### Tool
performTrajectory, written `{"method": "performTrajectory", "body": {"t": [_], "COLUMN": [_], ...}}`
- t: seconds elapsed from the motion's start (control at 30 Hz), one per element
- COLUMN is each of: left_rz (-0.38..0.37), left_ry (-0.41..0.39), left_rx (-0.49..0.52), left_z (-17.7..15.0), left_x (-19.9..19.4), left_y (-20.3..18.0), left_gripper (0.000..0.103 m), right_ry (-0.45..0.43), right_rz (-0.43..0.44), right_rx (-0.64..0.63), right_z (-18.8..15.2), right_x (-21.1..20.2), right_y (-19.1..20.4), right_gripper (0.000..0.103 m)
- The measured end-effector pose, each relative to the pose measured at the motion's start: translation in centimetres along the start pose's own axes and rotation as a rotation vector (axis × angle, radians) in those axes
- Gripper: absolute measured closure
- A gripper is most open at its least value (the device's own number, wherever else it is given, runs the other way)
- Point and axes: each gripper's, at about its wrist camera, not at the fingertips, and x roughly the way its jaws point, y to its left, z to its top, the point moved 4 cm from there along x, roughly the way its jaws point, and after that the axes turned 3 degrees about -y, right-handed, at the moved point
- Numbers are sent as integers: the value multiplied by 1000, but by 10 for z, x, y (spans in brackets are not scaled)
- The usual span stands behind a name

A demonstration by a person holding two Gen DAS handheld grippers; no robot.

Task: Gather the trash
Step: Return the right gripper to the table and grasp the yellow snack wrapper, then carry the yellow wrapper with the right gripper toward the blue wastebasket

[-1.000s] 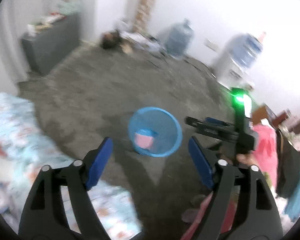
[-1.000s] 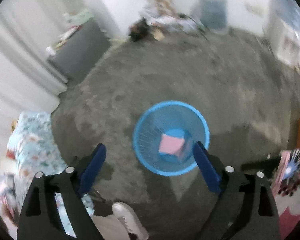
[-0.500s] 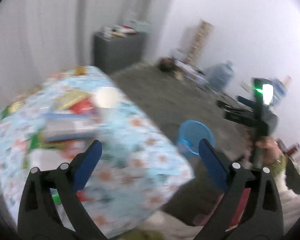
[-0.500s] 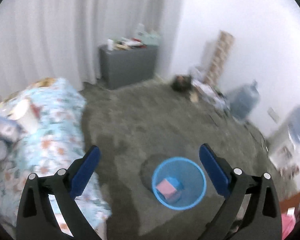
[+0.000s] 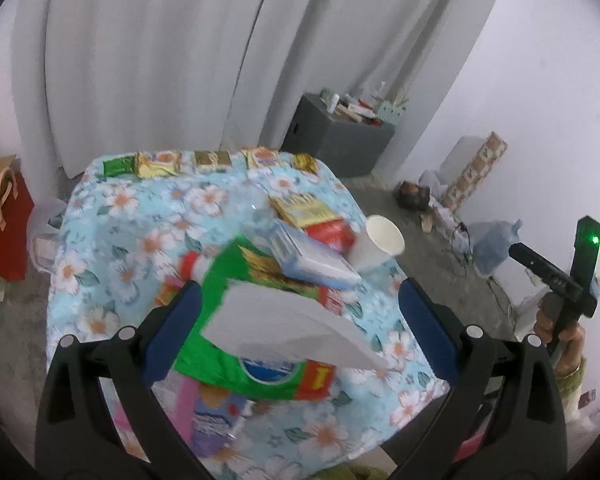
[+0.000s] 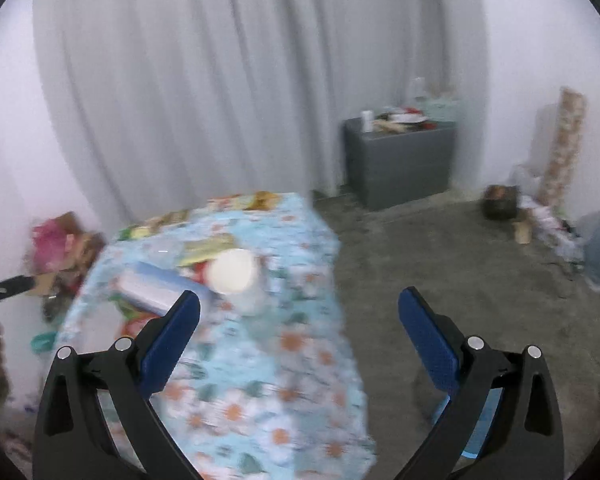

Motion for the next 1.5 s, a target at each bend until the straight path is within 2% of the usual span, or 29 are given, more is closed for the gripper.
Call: {"method": "performTrajectory", "body": {"t": [0.2,0.37,0.47,0.6,0.7,0.8,1.0,1.13,1.23,1.33,1.5], "left_rz": [-39,-35,-19,-23,-20,15,64,45,48,23,-14], "left_ry": [-22,62,125,241,323,375,443,472,505,522,504], "left_rx": [-6,-47,-59,-72,-45,8,50,29,8,-21,-59], "left_z": [27,70,91,99,94,86,75,71,64,58,58], "left_x": [11,61,110,176,218,249,289,303,310,312,312], "left_y": [23,47,60,71,71,67,71,78,84,89,92], "left_gripper": [9,9,9,9,9,9,10,25,30,30,36], "right_ry": [96,329,472,629,717,737,813,872,908,920,912], "right_rz": [171,295,314,291,228,165,147,162,181,172,159], "right_rx": [43,77,126,194,169,106,75,102,119,83,63], "right_z": [36,68,73,66,54,49,39,30,22,15,12], "right_x": [44,128,181,244,279,300,336,357,365,367,369], "right_y": [31,55,60,59,60,62,64,65,68,73,77], "right_gripper": [6,7,7,16,19,20,23,27,33,39,61]}}
